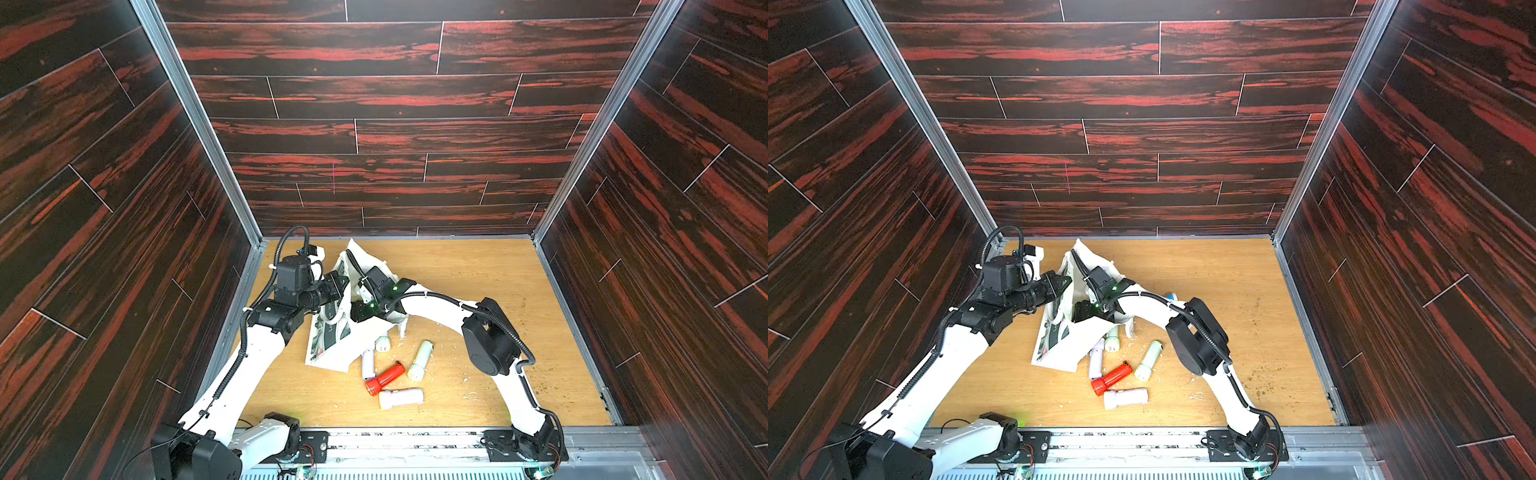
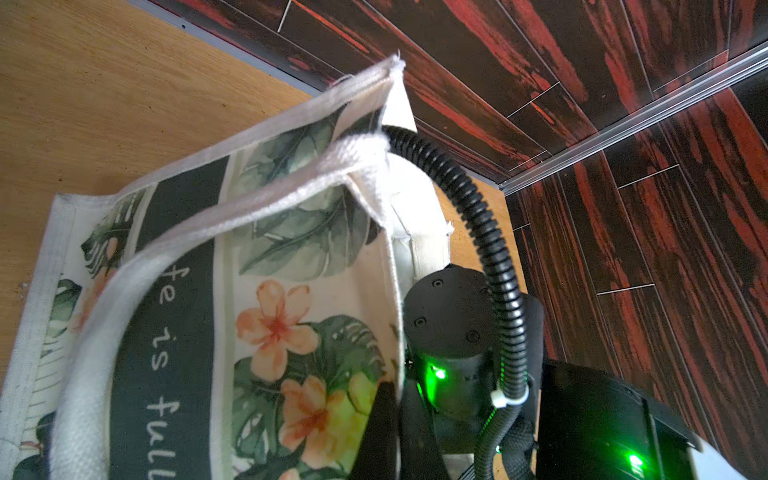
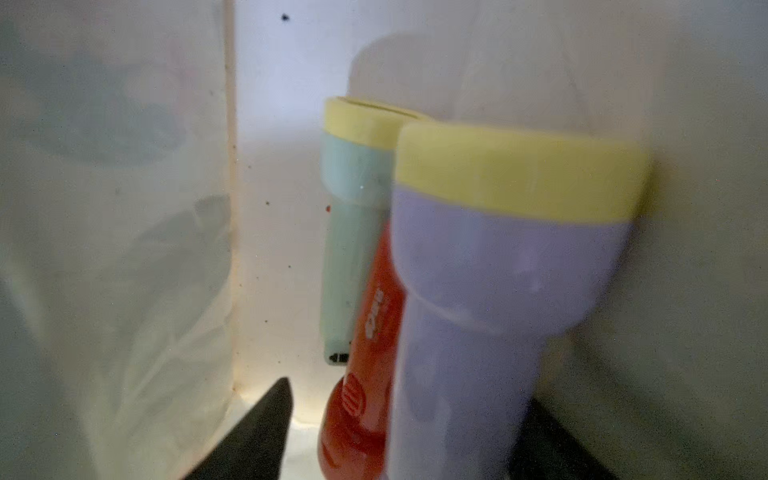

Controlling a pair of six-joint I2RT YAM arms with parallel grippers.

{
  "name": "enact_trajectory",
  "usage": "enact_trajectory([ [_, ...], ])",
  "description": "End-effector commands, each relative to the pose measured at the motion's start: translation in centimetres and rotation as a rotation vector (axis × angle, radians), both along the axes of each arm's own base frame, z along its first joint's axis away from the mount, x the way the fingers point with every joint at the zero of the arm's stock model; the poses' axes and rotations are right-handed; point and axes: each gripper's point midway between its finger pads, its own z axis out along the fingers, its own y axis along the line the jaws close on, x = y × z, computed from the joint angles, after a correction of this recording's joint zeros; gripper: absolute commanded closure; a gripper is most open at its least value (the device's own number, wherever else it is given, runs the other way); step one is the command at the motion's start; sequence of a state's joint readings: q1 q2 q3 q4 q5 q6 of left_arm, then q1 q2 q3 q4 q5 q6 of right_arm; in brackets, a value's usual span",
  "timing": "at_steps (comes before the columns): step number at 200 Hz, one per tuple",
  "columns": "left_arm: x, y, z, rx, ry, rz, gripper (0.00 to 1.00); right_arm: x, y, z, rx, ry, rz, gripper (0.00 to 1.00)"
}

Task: Put the flashlights into the tote bags
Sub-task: Place the flashlight in the canvas bag.

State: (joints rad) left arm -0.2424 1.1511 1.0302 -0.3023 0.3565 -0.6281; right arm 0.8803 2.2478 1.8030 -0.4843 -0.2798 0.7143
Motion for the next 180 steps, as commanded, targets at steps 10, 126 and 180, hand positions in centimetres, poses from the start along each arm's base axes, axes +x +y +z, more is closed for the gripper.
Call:
enact_trajectory([
  [10, -0.4, 0.2, 0.2, 0.022, -0.017, 0.000, 1.00, 0.5, -0.5, 3.8, 0.038, -0.076, -0.013, 0.16],
  [126, -0.5, 1.6, -0.6, 0.141, 0.013, 0.028, 1.00, 1.6, -4.1, 16.9, 0.182, -0.442, -0.066, 0.13],
  [180, -0.6, 3.2, -1.2, 0.254, 0.048, 0.065, 1.00, 1.3, -8.0, 19.7, 0.159, -0.561, -0.161, 0.14],
])
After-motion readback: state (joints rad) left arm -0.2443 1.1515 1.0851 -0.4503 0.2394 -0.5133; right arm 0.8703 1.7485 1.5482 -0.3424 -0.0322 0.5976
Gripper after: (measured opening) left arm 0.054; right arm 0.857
